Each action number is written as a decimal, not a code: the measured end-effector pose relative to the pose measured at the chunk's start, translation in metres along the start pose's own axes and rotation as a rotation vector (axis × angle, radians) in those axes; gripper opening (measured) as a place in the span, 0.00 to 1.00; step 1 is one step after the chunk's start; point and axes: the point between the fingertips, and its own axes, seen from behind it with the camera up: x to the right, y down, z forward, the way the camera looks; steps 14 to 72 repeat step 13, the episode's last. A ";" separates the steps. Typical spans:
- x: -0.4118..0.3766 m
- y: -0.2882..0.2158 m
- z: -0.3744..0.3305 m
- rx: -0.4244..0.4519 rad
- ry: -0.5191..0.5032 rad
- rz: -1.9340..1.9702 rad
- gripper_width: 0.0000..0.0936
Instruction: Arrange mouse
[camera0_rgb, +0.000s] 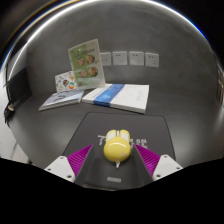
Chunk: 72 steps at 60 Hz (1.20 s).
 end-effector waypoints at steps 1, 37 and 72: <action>-0.001 0.001 -0.006 0.003 -0.006 -0.003 0.88; 0.018 0.023 -0.087 0.052 0.022 0.018 0.89; 0.018 0.023 -0.087 0.052 0.022 0.018 0.89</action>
